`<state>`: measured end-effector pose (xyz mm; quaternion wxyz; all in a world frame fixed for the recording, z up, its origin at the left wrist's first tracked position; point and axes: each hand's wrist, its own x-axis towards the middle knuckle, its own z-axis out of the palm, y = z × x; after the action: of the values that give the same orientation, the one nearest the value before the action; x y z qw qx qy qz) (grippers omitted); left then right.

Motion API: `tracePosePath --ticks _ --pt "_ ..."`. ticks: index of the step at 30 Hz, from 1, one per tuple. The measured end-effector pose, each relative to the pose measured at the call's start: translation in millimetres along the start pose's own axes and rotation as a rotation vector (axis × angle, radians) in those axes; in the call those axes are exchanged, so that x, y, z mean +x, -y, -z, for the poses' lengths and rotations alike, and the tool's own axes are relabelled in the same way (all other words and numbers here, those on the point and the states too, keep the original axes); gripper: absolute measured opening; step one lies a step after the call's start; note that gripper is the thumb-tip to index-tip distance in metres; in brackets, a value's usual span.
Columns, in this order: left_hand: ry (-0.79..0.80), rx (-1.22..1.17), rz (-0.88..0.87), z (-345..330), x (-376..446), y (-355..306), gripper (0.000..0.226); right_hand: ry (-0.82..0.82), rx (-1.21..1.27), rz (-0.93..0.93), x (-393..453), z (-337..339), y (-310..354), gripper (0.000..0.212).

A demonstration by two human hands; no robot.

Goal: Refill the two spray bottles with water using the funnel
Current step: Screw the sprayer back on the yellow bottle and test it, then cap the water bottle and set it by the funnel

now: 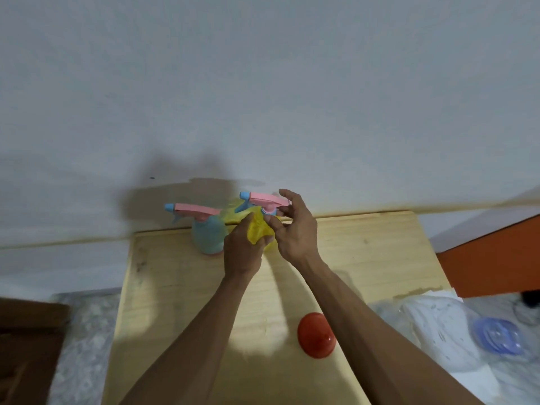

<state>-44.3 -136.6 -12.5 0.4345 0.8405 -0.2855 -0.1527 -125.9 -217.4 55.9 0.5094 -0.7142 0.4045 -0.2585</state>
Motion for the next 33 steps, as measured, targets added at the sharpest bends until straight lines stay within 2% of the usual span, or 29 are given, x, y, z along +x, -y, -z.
tracePosePath --ticks 3,6,9,12,15,20,24,29,31,33 --pt "0.022 0.049 0.047 -4.2 -1.0 9.6 0.067 0.016 0.004 -0.042 -10.2 6.9 -1.2 0.067" --pt "0.027 0.061 0.138 -2.6 -14.4 9.5 0.078 0.013 -0.004 -0.048 -27.1 15.8 -2.7 0.066" --pt "0.004 0.063 0.182 2.0 -37.3 6.2 0.073 -0.024 0.006 -0.038 -46.4 25.5 -3.5 0.064" --pt "-0.026 0.08 0.246 7.3 -65.2 2.1 0.075 -0.033 0.041 -0.047 -64.8 37.7 -0.1 0.049" --pt "-0.073 0.067 0.251 11.4 -95.8 -4.4 0.069 0.009 0.055 -0.025 -92.5 53.2 1.7 0.033" --pt "-0.155 0.049 0.307 10.5 -151.9 -32.8 0.054 0.161 0.033 0.02 -152.6 94.7 -13.6 0.026" --pt "-0.239 0.001 0.283 1.0 -197.1 -52.1 0.043 0.25 0.003 0.017 -196.1 139.0 -42.5 0.019" --pt "-0.31 -0.08 0.201 -22.5 -239.6 -90.6 0.036 0.272 -0.089 0.025 -218.2 205.6 -81.2 0.01" --pt "-0.323 -0.142 0.126 -33.8 -252.5 -108.4 0.036 0.257 -0.135 -0.007 -221.7 231.7 -97.9 0.007" --pt "-0.303 -0.195 0.044 -43.1 -262.1 -128.9 0.044 0.173 -0.19 -0.05 -217.4 252.8 -115.5 0.01"
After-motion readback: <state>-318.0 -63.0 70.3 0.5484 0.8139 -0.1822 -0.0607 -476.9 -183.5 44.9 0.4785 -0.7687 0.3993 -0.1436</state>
